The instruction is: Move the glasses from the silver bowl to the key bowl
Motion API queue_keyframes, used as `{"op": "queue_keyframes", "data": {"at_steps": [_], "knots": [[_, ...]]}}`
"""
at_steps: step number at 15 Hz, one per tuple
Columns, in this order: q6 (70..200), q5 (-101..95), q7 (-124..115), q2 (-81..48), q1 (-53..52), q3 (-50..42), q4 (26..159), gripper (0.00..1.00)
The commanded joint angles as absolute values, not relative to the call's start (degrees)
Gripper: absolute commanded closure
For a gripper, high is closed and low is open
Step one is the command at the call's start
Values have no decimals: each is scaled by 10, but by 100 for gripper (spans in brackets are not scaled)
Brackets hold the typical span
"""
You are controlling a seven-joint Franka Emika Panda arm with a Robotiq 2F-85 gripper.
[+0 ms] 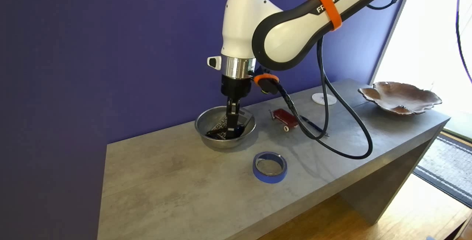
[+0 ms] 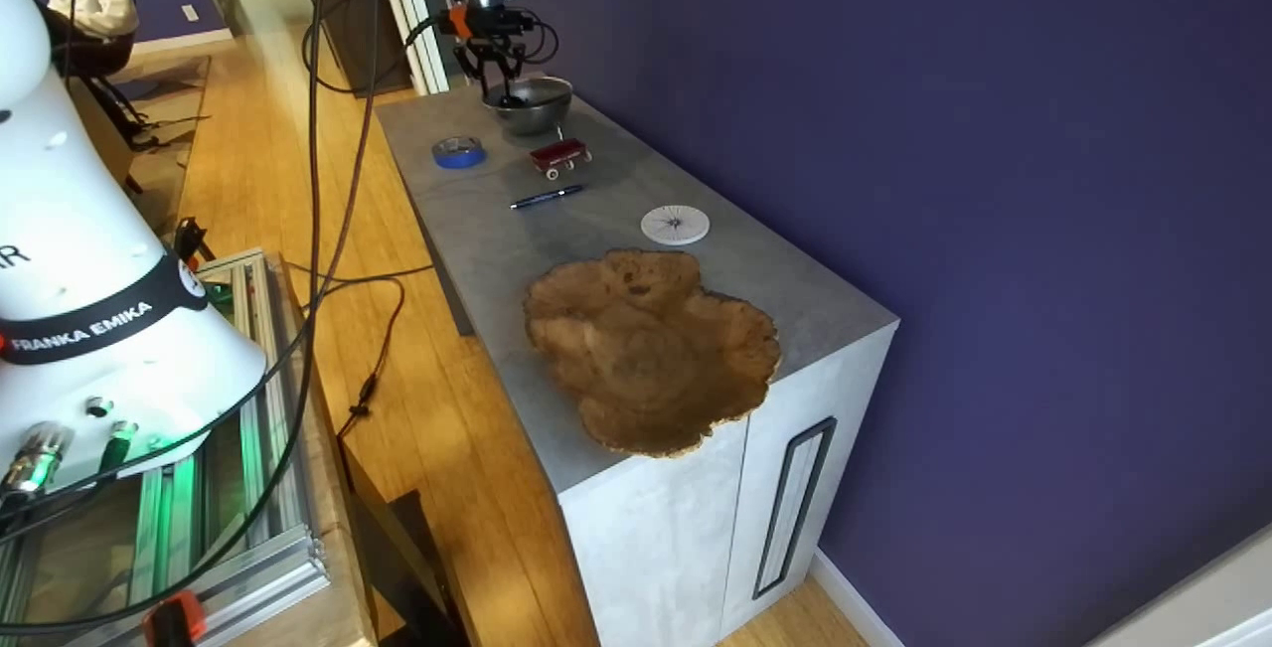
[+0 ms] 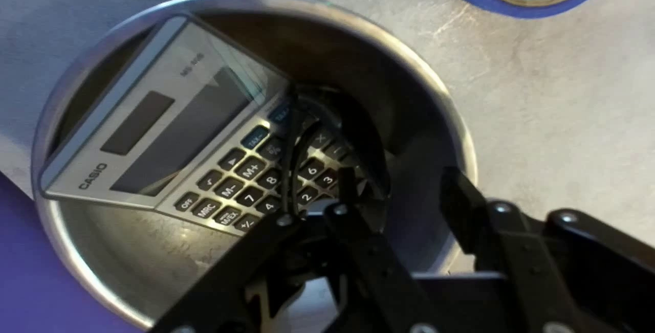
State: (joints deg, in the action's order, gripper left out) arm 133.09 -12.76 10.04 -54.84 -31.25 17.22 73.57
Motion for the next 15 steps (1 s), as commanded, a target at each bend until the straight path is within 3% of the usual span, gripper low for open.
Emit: {"op": "queue_keyframes", "data": {"at_steps": [1, 3, 5, 10, 15], "knots": [[1306, -113, 99, -575, -325, 167, 691, 62], [1300, -112, 100, -584, -327, 167, 679, 88], [1294, -111, 100, -592, -330, 166, 667, 99], [1287, -109, 101, -578, -316, 184, 670, 98], [1308, -119, 58, -446, -278, 181, 784, 98]]}}
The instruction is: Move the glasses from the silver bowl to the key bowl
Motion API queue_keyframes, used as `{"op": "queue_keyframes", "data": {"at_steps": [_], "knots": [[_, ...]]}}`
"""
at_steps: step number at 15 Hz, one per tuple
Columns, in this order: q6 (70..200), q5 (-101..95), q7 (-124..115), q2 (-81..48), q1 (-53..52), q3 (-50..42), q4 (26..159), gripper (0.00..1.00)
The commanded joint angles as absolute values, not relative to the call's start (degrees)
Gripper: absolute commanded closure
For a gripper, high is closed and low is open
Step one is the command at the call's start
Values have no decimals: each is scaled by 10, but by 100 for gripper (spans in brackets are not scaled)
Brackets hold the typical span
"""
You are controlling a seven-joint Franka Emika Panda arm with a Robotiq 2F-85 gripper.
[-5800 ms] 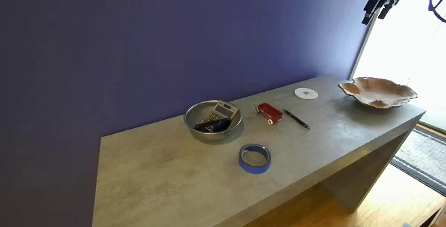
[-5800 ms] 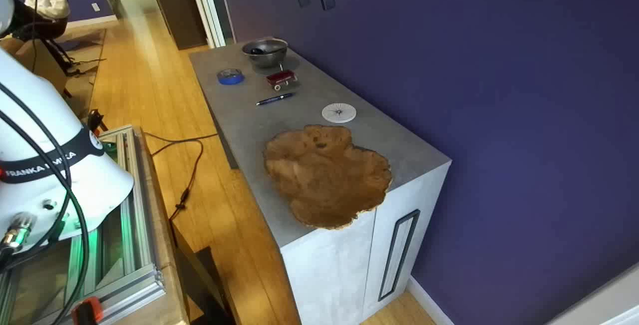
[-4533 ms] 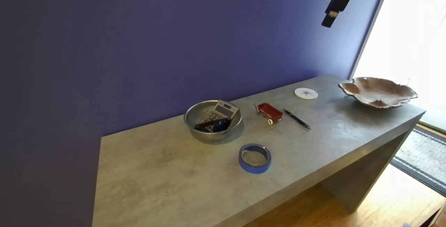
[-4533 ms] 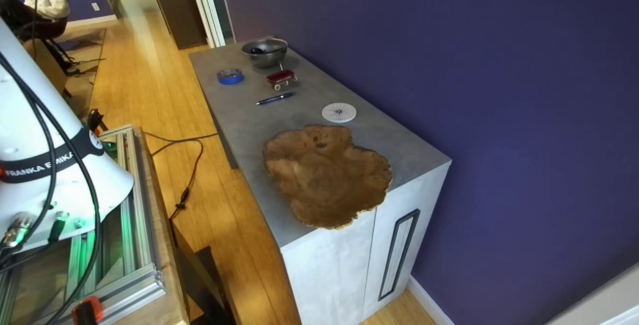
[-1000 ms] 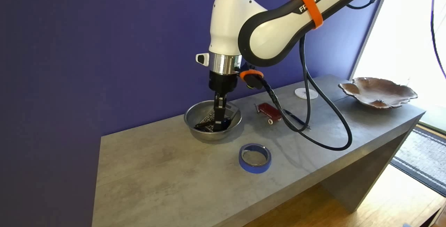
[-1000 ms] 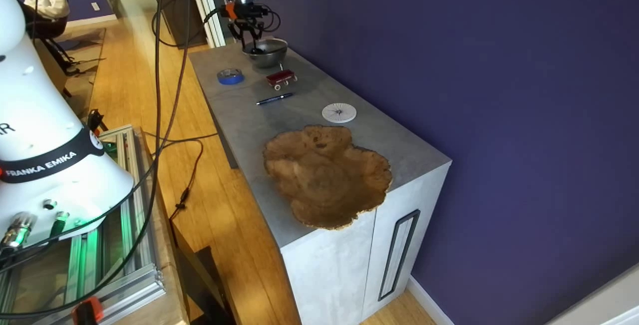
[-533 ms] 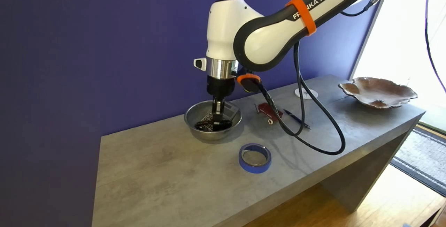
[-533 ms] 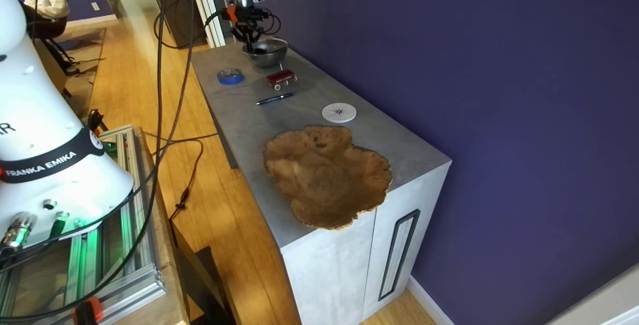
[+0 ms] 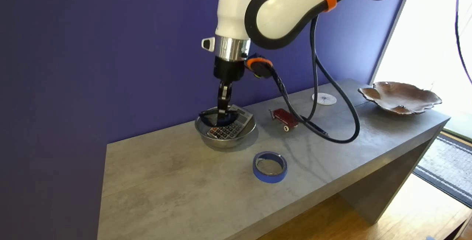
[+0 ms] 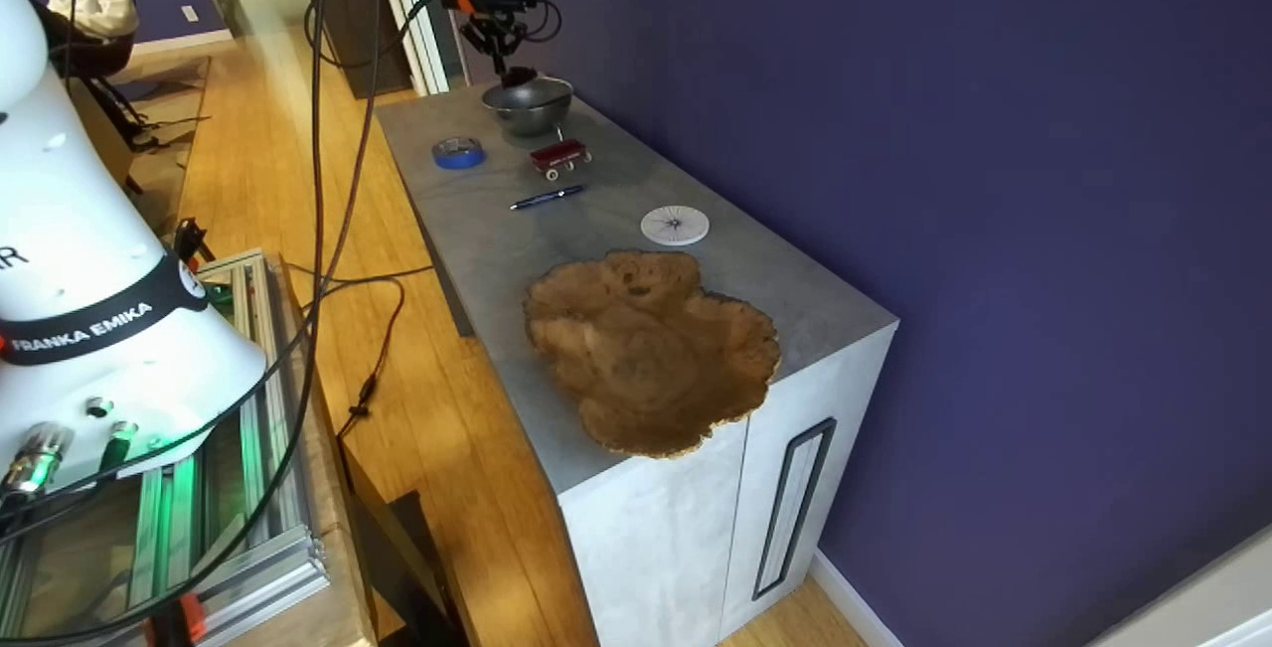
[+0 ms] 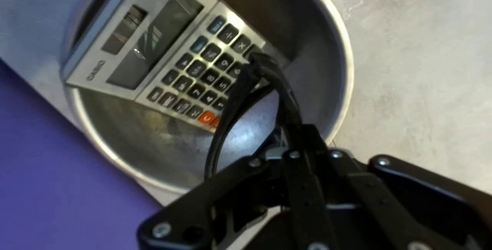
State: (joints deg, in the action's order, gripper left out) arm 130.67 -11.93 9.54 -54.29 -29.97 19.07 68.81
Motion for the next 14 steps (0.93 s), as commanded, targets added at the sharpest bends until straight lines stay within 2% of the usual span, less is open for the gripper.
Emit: {"op": "queue_keyframes", "data": {"at_steps": [1, 6, 12, 13, 14], "knots": [[1302, -120, 44, -419, -271, 176, 806, 98], [1258, -91, 2, -319, -215, 174, 934, 98], [1349, 79, 53, -253, -141, 201, 1107, 98], [1298, 26, 37, -297, -177, 173, 1023, 93], [1318, 49, 45, -289, -166, 179, 1048, 93]]}}
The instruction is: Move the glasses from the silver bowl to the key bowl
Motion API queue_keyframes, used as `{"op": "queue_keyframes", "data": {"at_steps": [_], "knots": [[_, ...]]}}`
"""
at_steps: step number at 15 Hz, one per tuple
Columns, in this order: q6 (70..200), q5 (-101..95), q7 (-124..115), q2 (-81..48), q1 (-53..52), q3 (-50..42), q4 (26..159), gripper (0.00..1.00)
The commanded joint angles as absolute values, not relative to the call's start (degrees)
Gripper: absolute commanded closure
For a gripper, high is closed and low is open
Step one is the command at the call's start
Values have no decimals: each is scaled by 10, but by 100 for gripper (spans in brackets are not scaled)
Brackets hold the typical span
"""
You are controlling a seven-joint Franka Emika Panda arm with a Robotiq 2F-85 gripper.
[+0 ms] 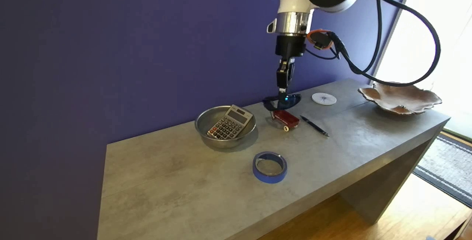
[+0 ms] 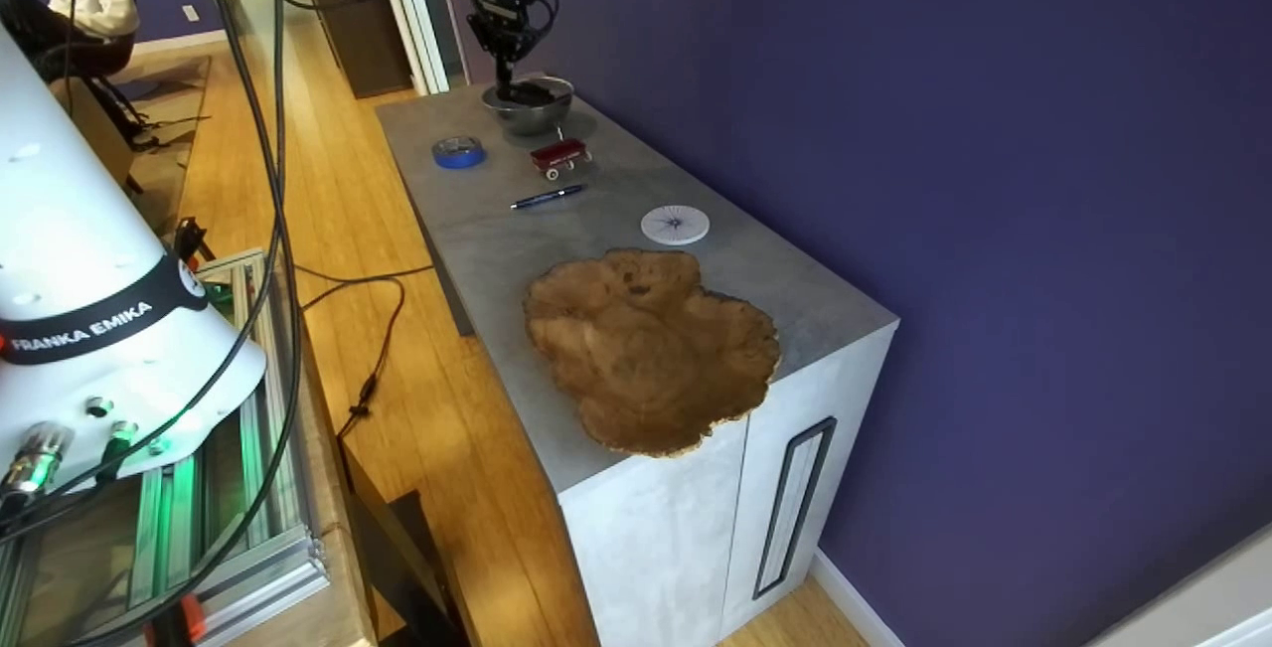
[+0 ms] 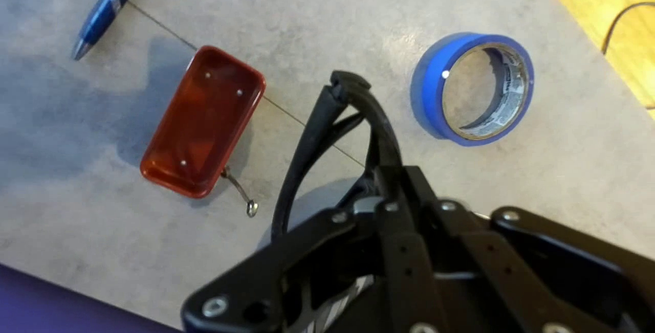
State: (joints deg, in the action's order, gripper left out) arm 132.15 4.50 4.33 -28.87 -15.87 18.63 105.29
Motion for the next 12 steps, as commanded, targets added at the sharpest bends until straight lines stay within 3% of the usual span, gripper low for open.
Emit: {"op": "queue_keyframes", "data": {"at_steps": [1, 3, 4, 12], "knots": [[1330, 59, 48, -283, -160, 182, 1067, 93], [1336, 64, 49, -276, -156, 184, 1080, 93], [1336, 65, 49, -274, -156, 185, 1081, 98], [1344, 168, 30, -207, -39, 123, 1229, 98]]}}
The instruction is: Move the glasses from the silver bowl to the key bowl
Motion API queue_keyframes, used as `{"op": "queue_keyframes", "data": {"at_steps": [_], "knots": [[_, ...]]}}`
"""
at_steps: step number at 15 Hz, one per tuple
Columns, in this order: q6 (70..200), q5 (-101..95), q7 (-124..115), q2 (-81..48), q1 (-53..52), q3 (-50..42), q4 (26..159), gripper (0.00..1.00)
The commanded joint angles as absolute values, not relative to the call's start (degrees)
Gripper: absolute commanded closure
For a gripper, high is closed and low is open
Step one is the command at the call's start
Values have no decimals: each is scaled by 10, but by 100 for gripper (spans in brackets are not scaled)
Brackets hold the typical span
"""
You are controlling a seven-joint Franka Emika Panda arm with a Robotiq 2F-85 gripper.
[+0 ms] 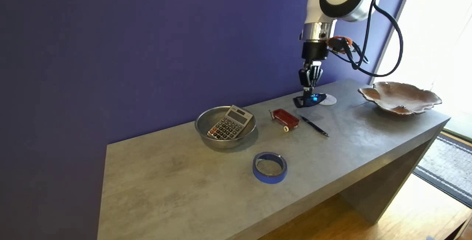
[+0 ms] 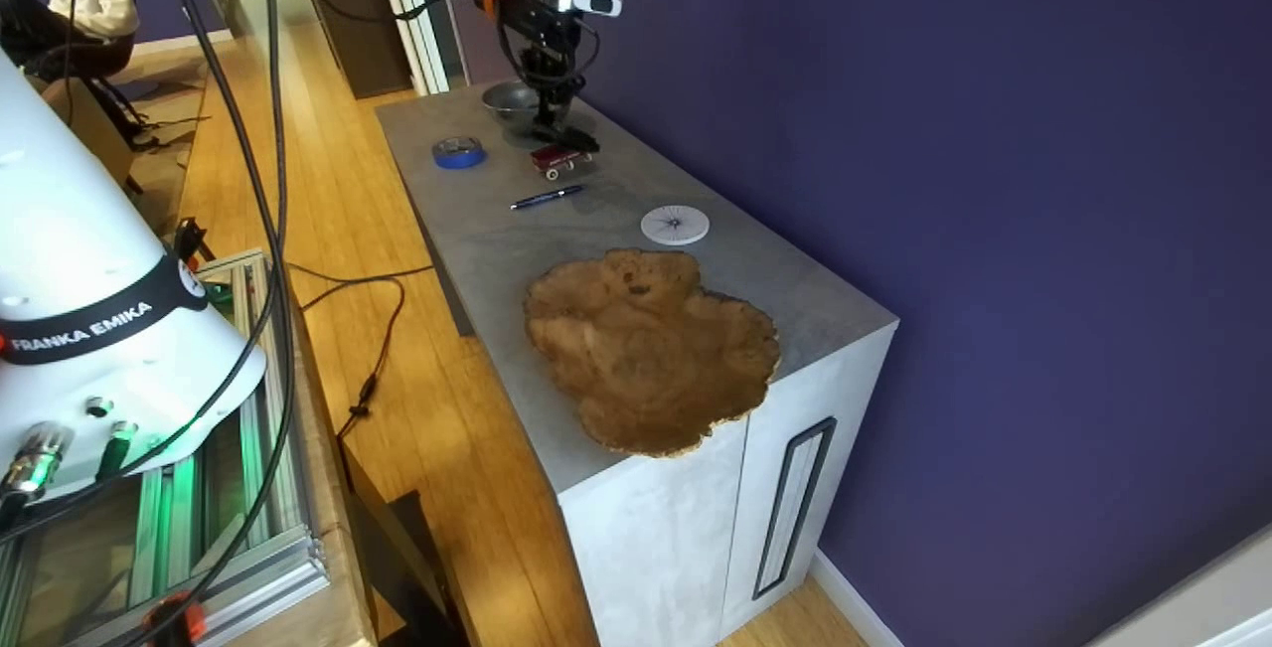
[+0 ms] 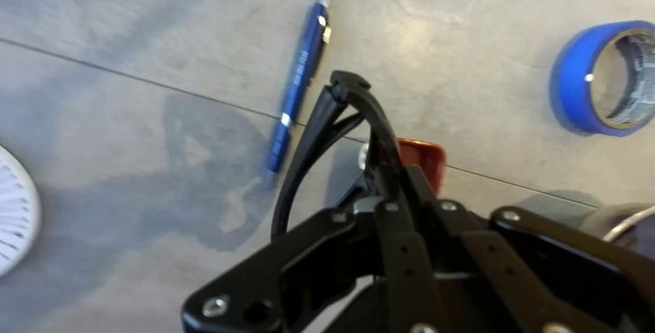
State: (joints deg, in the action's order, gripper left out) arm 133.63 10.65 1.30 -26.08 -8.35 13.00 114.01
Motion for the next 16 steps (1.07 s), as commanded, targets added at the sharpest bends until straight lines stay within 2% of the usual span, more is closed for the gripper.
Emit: {"op": "queue_keyframes", "data": {"at_steps": [1, 4, 5, 6, 7, 8, 11, 16], "knots": [[1345, 200, 49, -198, -14, 123, 1254, 98], [1381, 336, 171, -173, 57, 139, 1322, 98], [1355, 270, 120, -216, 17, 115, 1261, 98], [1356, 280, 141, -212, 29, 113, 1273, 93], [1356, 279, 141, -213, 30, 109, 1272, 93], [1357, 278, 140, -214, 28, 110, 1270, 98], [1375, 362, 155, -187, 61, 111, 1285, 98], [1388, 437, 159, -113, 106, 44, 1342, 98]]}}
